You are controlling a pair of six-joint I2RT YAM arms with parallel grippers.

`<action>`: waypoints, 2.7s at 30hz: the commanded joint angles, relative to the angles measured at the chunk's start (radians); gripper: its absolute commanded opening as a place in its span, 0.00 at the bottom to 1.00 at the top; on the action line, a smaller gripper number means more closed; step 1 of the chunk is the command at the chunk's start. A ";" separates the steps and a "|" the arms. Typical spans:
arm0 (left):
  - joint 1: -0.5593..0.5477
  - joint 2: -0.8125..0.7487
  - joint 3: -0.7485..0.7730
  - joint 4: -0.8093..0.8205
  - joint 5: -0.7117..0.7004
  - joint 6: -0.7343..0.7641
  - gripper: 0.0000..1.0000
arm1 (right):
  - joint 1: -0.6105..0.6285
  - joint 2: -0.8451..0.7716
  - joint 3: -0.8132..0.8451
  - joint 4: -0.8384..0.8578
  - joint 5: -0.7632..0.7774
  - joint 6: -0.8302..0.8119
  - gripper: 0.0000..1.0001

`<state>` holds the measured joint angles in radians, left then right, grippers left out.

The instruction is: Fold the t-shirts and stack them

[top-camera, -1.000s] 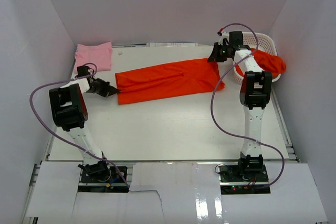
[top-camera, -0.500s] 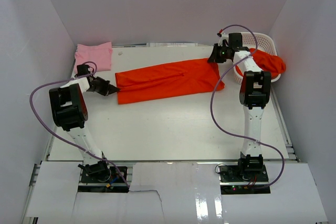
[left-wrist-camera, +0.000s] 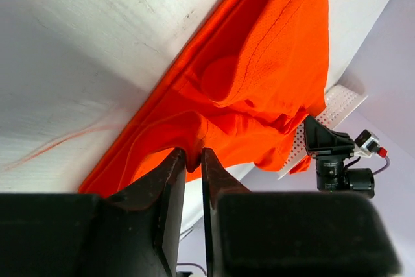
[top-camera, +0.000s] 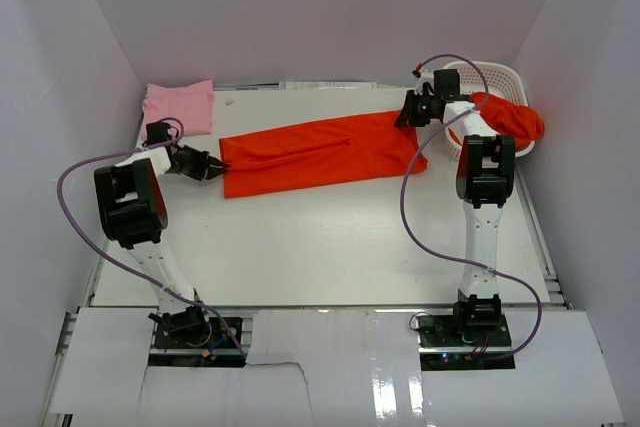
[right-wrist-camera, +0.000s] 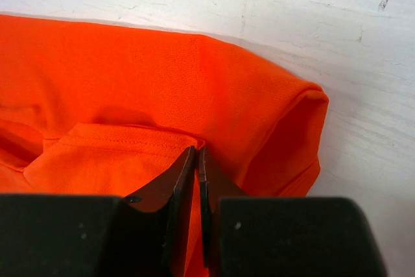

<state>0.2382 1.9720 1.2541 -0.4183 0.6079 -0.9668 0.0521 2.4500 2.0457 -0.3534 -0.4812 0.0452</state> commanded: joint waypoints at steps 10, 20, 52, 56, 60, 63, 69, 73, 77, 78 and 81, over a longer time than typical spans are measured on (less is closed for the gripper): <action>-0.010 -0.242 -0.188 0.410 -0.088 -0.058 0.38 | -0.001 -0.032 -0.036 0.054 -0.017 -0.011 0.13; -0.083 -0.254 -0.159 0.517 -0.049 0.209 0.44 | 0.000 -0.052 -0.047 0.070 -0.022 -0.018 0.13; -0.747 0.048 0.353 0.246 -0.508 1.053 0.56 | -0.015 -0.529 -0.491 0.108 -0.036 -0.036 0.68; -0.767 0.119 0.439 0.254 -0.453 1.045 0.55 | -0.040 -0.559 -0.590 0.113 -0.097 -0.030 0.69; -0.798 0.174 0.533 0.262 -0.392 1.044 0.55 | -0.075 -0.577 -0.650 0.116 -0.137 -0.018 0.69; -0.815 0.220 0.629 0.248 -0.346 1.042 0.55 | -0.077 -0.588 -0.679 0.117 -0.145 -0.021 0.69; -0.817 0.306 0.745 0.254 -0.130 0.976 0.56 | -0.081 -0.576 -0.706 0.125 -0.172 -0.024 0.69; -0.821 0.370 0.812 0.265 -0.054 0.922 0.56 | -0.083 -0.563 -0.737 0.136 -0.200 -0.018 0.69; -0.823 0.427 0.835 0.277 -0.022 0.895 0.56 | -0.084 -0.560 -0.779 0.163 -0.217 -0.010 0.68; -0.823 0.447 0.835 0.282 -0.020 0.889 0.56 | -0.084 -0.556 -0.783 0.166 -0.223 -0.011 0.68; -0.823 0.481 0.838 0.297 -0.019 0.879 0.56 | -0.086 -0.548 -0.789 0.165 -0.227 -0.011 0.67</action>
<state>-0.5789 2.4428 2.0624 -0.1417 0.5411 -0.0616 -0.0307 1.9114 1.2594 -0.2222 -0.6716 0.0277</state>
